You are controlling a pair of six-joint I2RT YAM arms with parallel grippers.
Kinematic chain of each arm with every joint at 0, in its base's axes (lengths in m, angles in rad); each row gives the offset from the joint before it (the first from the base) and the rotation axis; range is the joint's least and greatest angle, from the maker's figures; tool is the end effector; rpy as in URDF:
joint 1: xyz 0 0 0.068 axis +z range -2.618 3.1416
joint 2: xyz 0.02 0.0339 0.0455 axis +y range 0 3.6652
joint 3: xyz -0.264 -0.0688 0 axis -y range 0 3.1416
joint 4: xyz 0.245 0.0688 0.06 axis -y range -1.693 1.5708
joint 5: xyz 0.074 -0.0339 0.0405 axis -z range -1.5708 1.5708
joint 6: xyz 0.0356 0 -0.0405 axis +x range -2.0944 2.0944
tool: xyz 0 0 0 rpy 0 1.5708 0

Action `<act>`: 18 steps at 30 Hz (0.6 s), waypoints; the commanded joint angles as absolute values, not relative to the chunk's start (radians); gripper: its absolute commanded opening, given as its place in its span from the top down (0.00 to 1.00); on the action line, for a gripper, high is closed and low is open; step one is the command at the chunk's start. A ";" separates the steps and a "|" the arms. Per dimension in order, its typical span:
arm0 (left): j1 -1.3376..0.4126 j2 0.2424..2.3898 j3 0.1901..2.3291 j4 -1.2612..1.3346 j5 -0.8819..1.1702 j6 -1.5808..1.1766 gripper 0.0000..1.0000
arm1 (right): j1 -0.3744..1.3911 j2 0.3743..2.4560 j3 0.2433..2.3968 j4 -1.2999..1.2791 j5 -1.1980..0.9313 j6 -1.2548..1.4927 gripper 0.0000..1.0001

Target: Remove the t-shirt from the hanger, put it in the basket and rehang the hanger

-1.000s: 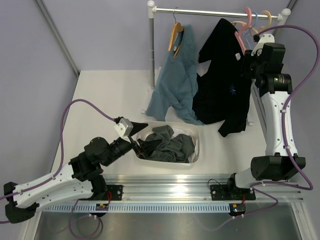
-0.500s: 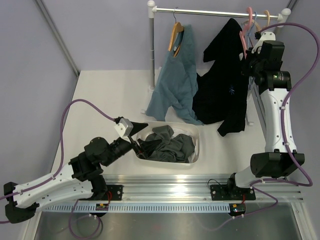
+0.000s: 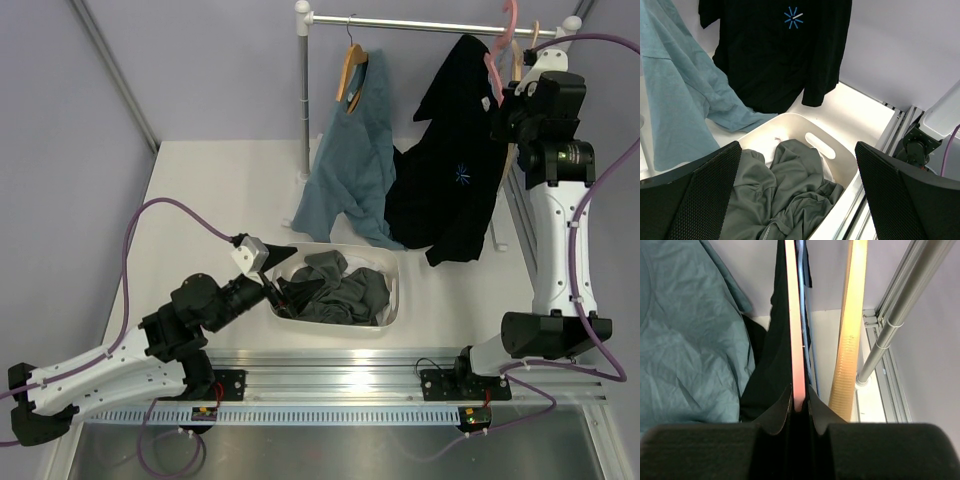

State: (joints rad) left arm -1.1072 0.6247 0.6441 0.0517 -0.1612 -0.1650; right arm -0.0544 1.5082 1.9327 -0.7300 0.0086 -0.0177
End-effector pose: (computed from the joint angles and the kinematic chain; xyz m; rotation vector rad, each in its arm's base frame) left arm 0.0760 -0.1392 0.3404 0.5884 1.4537 -0.8951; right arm 0.3061 -0.0170 0.4996 0.0404 1.8763 -0.0577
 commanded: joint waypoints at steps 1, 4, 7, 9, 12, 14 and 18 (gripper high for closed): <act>-1.112 0.621 0.650 0.087 -0.167 -0.163 0.01 | -0.057 1.424 1.967 -0.600 0.008 -0.021 1.00; -1.112 0.621 0.650 0.087 -0.166 -0.164 0.01 | -0.057 1.401 1.930 -0.589 0.005 -0.026 1.00; -1.112 0.623 0.650 0.090 -0.163 -0.167 0.01 | -0.057 1.361 1.869 -0.549 -0.060 -0.020 1.00; -1.112 0.623 0.647 0.092 -0.164 -0.167 0.01 | -0.057 1.332 1.829 -0.525 -0.069 -0.012 1.00; -1.112 0.624 0.649 0.091 -0.163 -0.167 0.01 | -0.057 1.331 1.819 -0.531 -0.064 -0.006 1.00; -1.112 0.620 0.647 0.091 -0.166 -0.166 0.01 | -0.057 1.335 1.812 -0.548 -0.072 -0.006 1.00; -1.112 0.612 0.647 0.089 -0.170 -0.164 0.01 | -0.057 1.296 1.717 -0.511 -0.110 0.040 1.00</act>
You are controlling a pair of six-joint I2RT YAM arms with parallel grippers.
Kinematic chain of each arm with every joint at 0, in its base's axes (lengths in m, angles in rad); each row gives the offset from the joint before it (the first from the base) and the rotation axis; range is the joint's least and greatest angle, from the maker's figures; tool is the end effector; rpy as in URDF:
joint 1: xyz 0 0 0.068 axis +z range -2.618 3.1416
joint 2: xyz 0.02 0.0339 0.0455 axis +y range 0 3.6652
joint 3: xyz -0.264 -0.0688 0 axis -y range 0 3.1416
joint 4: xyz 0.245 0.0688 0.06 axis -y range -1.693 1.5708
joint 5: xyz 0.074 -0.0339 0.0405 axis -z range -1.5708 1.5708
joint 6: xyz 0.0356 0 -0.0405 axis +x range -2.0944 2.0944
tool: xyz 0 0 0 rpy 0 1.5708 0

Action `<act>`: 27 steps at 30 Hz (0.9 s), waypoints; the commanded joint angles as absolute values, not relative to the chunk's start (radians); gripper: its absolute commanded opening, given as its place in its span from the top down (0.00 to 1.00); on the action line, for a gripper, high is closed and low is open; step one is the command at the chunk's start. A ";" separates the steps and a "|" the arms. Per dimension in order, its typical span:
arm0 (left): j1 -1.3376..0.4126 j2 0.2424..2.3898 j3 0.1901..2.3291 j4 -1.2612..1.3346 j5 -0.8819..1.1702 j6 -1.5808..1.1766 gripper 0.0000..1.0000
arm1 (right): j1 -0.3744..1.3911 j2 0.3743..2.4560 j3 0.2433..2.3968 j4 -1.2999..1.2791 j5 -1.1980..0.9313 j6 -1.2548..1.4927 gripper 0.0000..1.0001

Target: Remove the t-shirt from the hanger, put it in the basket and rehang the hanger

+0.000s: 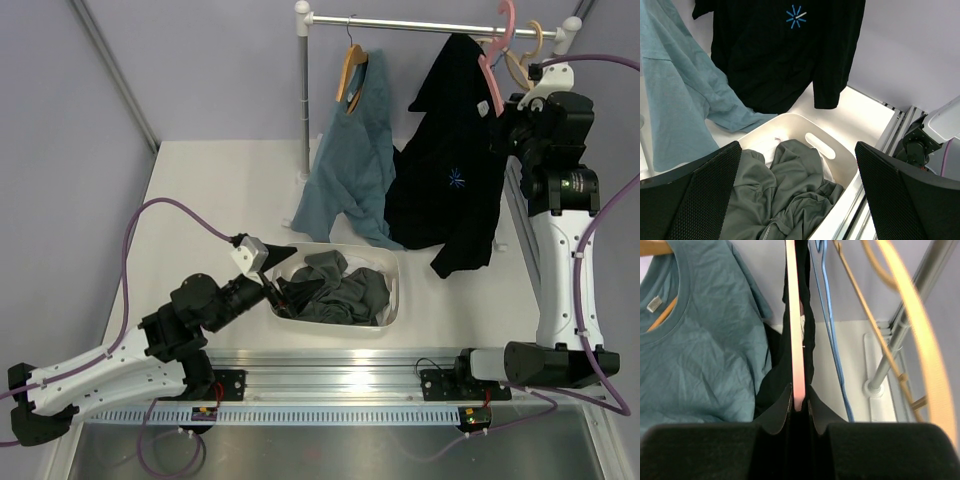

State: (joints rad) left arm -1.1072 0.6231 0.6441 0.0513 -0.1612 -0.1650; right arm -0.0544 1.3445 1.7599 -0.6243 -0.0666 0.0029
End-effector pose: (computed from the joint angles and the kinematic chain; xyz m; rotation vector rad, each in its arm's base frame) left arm 0.0758 -0.1389 0.3406 0.5878 1.4527 -0.8956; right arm 0.2676 -0.0122 0.5018 0.0030 1.7793 0.0221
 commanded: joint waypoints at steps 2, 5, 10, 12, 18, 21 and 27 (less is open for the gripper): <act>-1.112 0.611 0.647 0.091 -0.166 -0.163 0.01 | -0.057 1.273 1.689 -0.506 -0.118 0.064 1.00; -1.112 0.598 0.652 0.086 -0.157 -0.170 0.01 | -0.055 1.217 1.591 -0.523 -0.181 0.103 1.00; -1.111 0.574 0.719 0.060 -0.180 -0.218 0.01 | -0.055 0.997 1.457 -0.492 -0.014 0.097 1.00; -1.112 0.580 0.776 -0.018 -0.120 -0.229 0.01 | -0.055 0.936 1.489 -0.521 -0.009 0.086 1.00; -1.112 0.591 1.034 -0.239 -0.029 -0.236 0.01 | -0.055 0.925 1.676 -0.662 -0.090 0.104 1.00; -1.112 0.545 1.080 -0.274 0.056 -0.221 0.01 | -0.055 0.899 1.738 -0.698 -0.218 0.104 1.00; -1.111 0.446 1.111 -0.379 0.072 -0.184 0.01 | -0.055 0.808 1.839 -0.753 -0.360 0.132 1.00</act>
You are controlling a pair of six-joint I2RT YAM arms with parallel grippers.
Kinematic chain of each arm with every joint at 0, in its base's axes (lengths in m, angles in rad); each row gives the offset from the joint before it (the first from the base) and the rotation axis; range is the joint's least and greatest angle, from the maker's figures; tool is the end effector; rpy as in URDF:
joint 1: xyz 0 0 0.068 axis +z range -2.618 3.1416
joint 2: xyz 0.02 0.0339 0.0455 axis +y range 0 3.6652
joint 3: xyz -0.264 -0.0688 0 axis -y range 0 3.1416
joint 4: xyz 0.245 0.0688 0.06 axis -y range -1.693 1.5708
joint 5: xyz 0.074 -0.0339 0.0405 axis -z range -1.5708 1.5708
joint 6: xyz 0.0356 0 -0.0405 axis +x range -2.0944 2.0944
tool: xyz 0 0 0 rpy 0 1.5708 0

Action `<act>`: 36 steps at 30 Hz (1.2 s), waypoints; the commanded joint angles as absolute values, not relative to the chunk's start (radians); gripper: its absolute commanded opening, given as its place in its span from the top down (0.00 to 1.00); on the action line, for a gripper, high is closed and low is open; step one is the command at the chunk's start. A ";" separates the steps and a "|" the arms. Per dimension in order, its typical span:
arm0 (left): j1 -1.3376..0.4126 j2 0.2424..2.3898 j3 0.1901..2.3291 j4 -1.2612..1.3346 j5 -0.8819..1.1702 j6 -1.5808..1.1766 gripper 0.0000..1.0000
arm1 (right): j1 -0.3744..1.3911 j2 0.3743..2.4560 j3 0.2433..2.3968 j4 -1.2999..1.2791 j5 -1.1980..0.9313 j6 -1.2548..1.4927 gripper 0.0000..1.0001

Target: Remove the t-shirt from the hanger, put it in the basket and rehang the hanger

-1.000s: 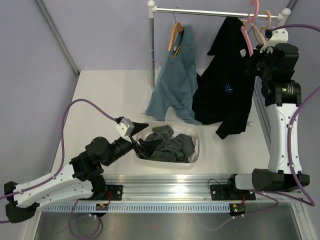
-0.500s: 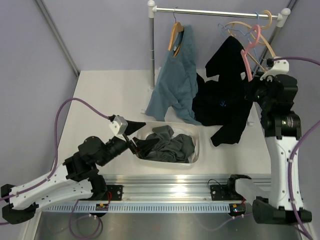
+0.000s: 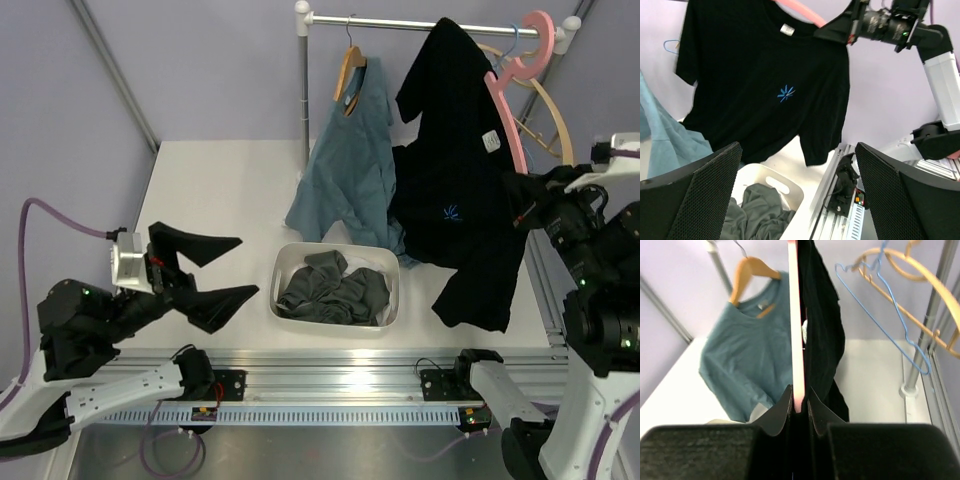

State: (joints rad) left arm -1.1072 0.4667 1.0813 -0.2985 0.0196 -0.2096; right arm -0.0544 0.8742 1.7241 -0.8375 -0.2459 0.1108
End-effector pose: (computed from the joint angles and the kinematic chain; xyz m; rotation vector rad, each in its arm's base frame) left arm 0.0235 -0.0486 0.4566 0.5980 1.1999 -1.1416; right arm 0.0761 0.0045 0.5410 -0.0654 1.5622 0.2359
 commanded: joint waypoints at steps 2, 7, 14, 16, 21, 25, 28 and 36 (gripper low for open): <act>-1.111 0.413 1.129 -0.425 0.057 -0.175 0.01 | -0.055 0.775 1.890 -0.782 -0.365 0.123 1.00; -1.111 0.335 1.126 -0.453 0.020 -0.161 0.01 | -0.055 0.753 2.006 -0.870 -0.341 0.098 1.00; -1.112 0.348 1.161 -0.502 0.038 -0.153 0.01 | -0.055 0.712 2.016 -0.890 -0.478 0.163 1.00; -1.112 0.350 1.167 -0.517 0.046 -0.155 0.01 | -0.055 0.697 1.997 -0.873 -0.600 0.181 1.00; -1.112 0.341 1.196 -0.554 0.093 -0.147 0.01 | -0.055 0.678 1.977 -0.725 -0.996 0.308 1.00; -1.112 0.315 1.229 -0.571 0.094 -0.138 0.01 | -0.055 0.643 1.957 -0.663 -1.109 0.380 1.00; -1.111 0.299 1.249 -0.572 0.089 -0.130 0.01 | -0.055 0.609 1.895 -0.692 -1.130 0.347 1.00; -1.112 0.342 1.295 -0.575 0.074 -0.088 0.01 | -0.055 0.502 1.565 -0.960 -0.945 0.153 1.00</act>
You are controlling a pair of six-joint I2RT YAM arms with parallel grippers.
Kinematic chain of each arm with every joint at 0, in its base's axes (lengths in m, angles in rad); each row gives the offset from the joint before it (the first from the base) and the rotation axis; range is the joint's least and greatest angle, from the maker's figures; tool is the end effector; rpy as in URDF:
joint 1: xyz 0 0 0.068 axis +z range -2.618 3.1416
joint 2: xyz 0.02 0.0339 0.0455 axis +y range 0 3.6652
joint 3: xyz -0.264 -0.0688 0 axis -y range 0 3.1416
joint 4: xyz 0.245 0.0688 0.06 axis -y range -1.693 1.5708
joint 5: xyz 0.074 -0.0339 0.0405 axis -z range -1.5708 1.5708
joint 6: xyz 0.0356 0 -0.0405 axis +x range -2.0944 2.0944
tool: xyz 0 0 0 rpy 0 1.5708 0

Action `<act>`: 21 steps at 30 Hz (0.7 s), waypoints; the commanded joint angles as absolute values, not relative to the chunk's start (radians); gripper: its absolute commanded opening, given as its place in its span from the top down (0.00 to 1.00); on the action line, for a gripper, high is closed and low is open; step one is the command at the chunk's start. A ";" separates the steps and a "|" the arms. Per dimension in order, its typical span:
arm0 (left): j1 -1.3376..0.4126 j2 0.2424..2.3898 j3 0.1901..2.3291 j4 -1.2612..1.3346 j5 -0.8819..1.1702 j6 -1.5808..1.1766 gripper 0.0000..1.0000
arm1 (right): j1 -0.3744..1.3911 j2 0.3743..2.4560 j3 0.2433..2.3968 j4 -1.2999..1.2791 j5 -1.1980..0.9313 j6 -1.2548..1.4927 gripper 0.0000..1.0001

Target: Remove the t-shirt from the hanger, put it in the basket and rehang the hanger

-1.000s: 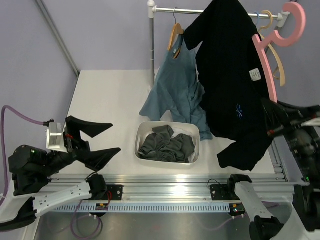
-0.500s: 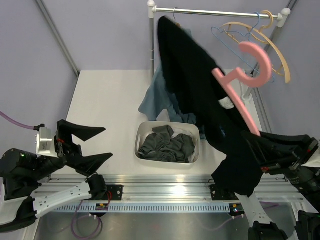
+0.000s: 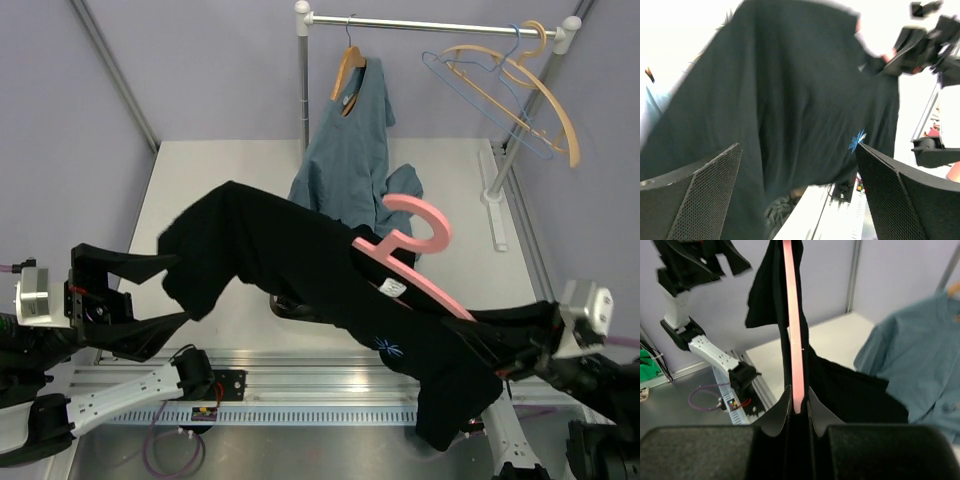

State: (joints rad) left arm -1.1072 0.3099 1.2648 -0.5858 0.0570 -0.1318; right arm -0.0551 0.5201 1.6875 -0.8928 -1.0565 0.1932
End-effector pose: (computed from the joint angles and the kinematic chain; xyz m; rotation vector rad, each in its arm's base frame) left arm -0.0182 0.0319 0.4682 0.6457 1.1039 -1.1121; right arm -0.0782 0.0354 0.5184 -0.7544 1.2803 0.7925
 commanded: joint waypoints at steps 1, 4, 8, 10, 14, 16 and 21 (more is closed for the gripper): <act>-1.112 0.380 1.299 -0.575 0.080 -0.080 0.01 | -0.055 0.491 1.530 -0.947 -0.949 0.156 1.00; -1.112 0.466 1.327 -0.580 0.145 -0.057 0.01 | -0.055 0.454 1.392 -0.807 -1.078 0.216 1.00; -1.112 0.658 1.437 -0.597 0.279 -0.041 0.01 | -0.055 0.454 1.260 -0.632 -1.218 0.288 1.00; -1.112 0.707 1.489 -0.621 0.291 -0.029 0.01 | -0.055 0.469 1.247 -0.610 -1.256 0.269 1.00; -1.112 0.788 1.618 -0.627 0.294 -0.012 0.01 | -0.055 0.472 1.246 -0.606 -1.305 0.233 1.00; -1.112 0.837 1.635 -0.612 0.319 -0.008 0.01 | -0.055 0.451 1.224 -0.527 -1.331 0.287 1.00; -1.112 0.977 1.716 -0.592 0.388 -0.009 0.02 | -0.055 0.416 1.184 -0.423 -1.393 0.344 1.00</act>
State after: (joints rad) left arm -1.1072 0.9054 1.6459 -0.6338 0.2962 -0.0257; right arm -0.0551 0.4347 1.1831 -0.5579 -1.3159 0.2924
